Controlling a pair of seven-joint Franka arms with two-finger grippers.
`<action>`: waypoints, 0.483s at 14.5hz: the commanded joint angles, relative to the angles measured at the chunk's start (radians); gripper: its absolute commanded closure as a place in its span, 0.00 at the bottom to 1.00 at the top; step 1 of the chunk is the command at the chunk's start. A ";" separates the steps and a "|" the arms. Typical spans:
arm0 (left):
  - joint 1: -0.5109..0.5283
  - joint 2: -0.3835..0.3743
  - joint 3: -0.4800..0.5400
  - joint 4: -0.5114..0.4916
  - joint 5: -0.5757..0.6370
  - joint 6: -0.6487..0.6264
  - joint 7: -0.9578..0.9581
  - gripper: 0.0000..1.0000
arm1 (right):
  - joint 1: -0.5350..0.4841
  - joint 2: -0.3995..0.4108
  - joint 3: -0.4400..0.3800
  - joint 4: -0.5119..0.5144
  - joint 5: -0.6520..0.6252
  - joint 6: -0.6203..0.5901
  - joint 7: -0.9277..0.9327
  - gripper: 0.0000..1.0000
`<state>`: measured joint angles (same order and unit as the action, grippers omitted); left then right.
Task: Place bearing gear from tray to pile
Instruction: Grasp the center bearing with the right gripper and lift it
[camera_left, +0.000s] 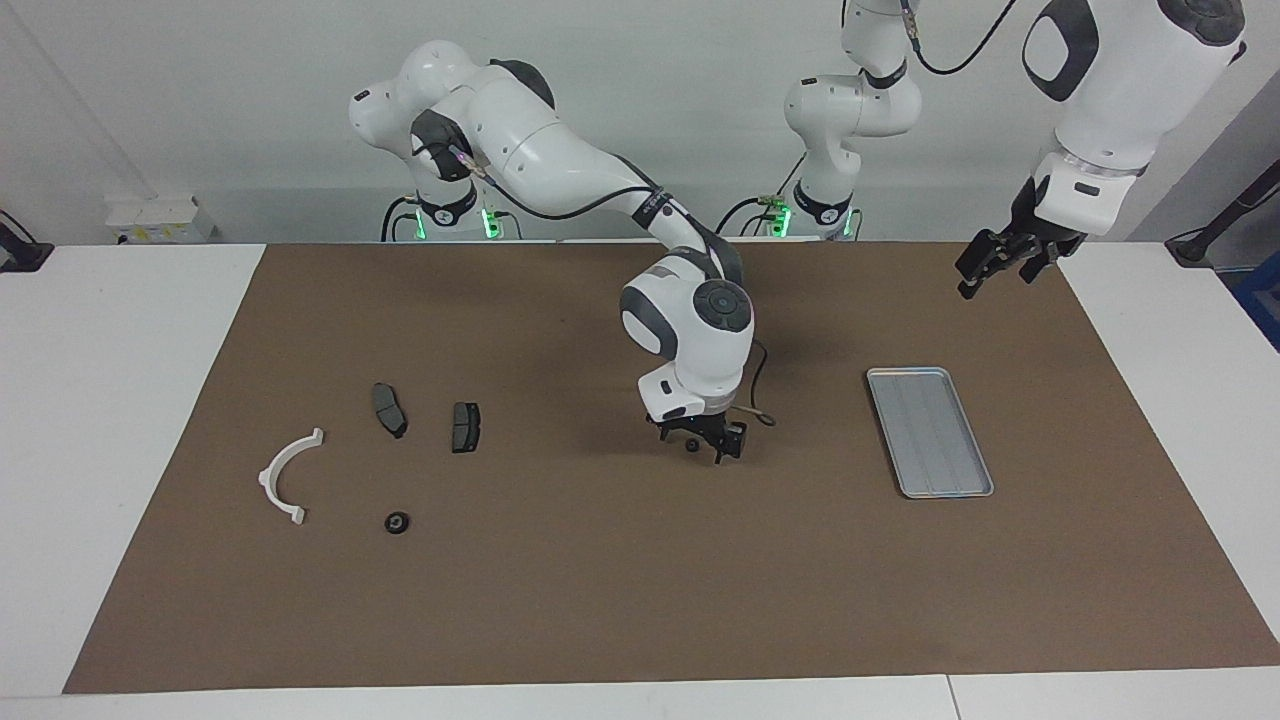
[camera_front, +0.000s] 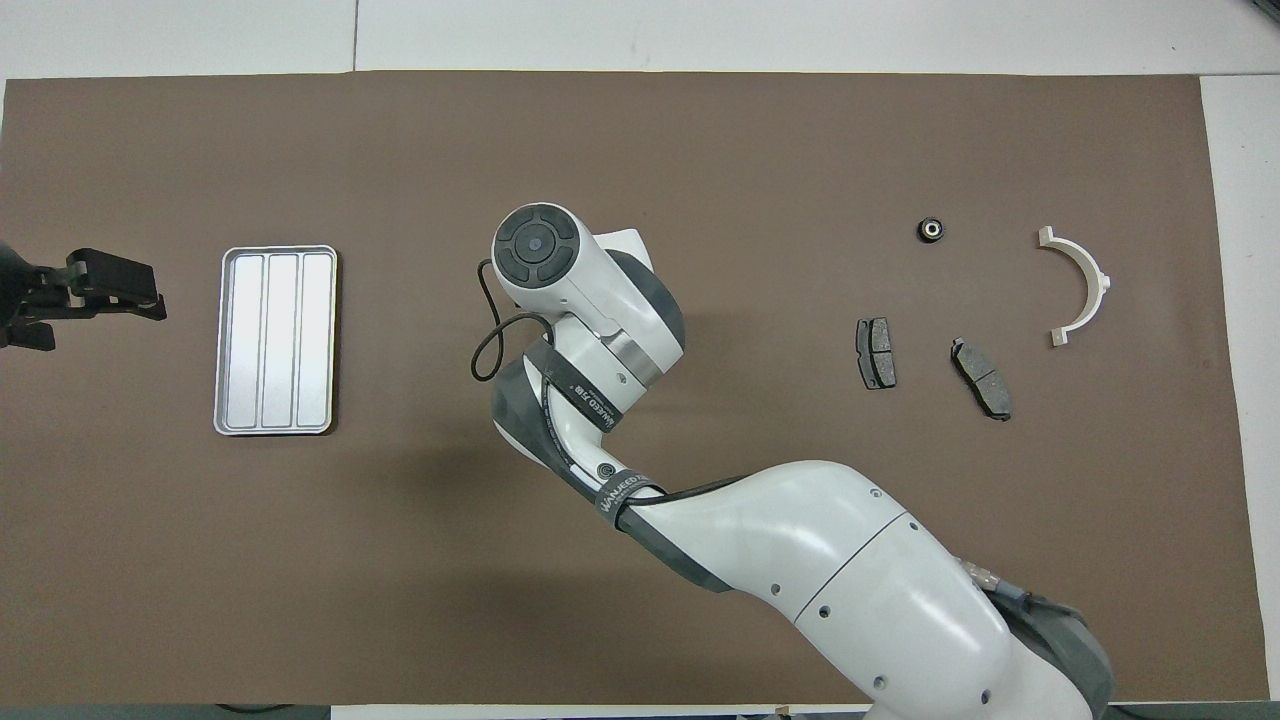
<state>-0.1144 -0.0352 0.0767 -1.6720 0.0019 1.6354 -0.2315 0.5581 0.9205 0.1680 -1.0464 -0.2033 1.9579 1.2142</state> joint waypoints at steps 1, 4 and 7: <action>0.010 -0.025 -0.006 -0.025 -0.016 -0.006 0.009 0.00 | 0.005 0.023 -0.001 0.046 -0.030 -0.037 0.010 0.05; 0.010 -0.025 -0.006 -0.025 -0.016 -0.005 0.009 0.00 | 0.000 0.023 0.001 0.045 -0.025 -0.040 0.010 0.18; 0.010 -0.025 -0.006 -0.025 -0.016 -0.006 0.009 0.00 | -0.001 0.021 0.002 0.042 -0.018 -0.045 0.011 0.27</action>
<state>-0.1144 -0.0352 0.0767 -1.6720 0.0019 1.6354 -0.2315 0.5582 0.9229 0.1642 -1.0361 -0.2034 1.9316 1.2142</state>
